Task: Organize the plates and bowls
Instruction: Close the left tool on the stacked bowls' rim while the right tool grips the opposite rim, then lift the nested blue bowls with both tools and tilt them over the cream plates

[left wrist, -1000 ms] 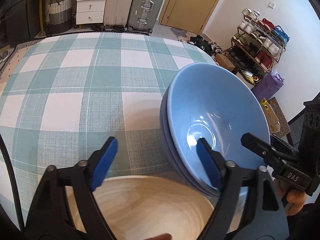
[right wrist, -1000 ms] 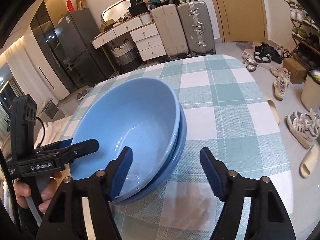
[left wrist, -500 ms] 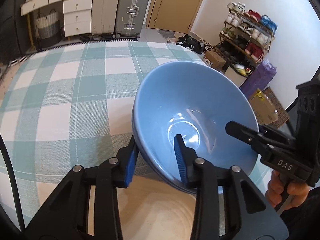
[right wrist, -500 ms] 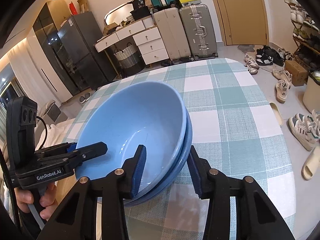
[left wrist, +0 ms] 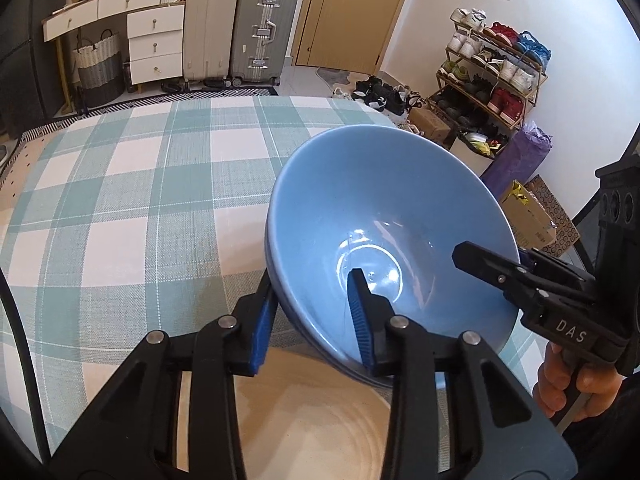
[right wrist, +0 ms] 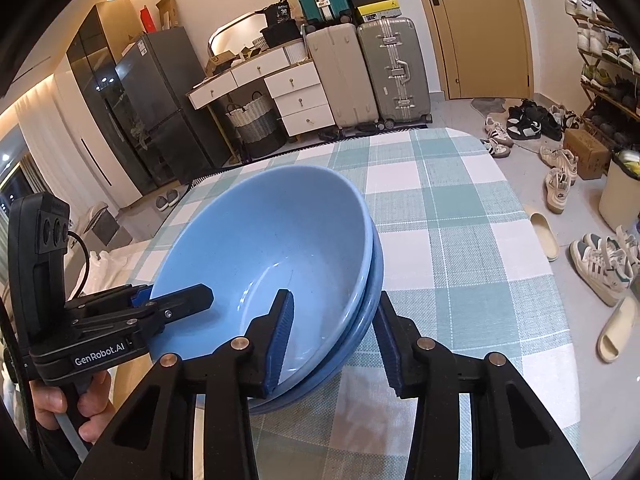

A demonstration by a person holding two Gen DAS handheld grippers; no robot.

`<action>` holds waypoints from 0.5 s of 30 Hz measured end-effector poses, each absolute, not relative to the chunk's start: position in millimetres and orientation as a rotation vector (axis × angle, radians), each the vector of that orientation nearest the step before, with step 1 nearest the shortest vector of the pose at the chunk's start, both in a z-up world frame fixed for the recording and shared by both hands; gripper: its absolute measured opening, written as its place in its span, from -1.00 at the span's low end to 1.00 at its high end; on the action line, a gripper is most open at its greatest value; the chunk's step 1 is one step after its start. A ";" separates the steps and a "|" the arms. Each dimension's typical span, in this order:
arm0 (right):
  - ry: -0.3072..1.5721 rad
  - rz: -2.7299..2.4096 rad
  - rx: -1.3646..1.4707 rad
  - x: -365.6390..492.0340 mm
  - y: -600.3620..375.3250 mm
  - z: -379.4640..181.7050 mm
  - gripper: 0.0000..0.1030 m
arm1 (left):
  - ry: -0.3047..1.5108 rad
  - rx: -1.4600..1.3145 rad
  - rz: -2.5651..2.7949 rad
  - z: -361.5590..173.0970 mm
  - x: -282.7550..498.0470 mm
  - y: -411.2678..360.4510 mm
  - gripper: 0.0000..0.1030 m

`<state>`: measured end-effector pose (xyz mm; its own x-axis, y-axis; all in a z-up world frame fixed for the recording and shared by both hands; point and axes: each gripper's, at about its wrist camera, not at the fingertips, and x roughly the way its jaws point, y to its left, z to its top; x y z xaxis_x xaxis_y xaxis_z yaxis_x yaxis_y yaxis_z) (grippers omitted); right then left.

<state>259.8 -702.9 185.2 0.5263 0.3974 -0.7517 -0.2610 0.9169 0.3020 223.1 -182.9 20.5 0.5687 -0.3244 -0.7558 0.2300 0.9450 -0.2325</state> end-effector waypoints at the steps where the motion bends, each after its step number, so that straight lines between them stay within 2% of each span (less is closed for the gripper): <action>1: 0.934 0.395 0.159 259.1 -703.0 186.8 -0.20 | 0.904 -0.110 -0.326 23.1 221.2 -183.4 -0.39; 15: 0.858 0.393 0.128 227.2 -703.0 231.9 -0.20 | 0.829 -0.114 -0.334 70.9 178.6 -181.9 -0.39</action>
<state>227.2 -703.0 231.9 0.5874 0.3869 -0.7108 -0.2850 0.9210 0.2657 178.6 -181.9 70.9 0.6266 -0.3348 -0.7037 0.2464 0.9418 -0.2287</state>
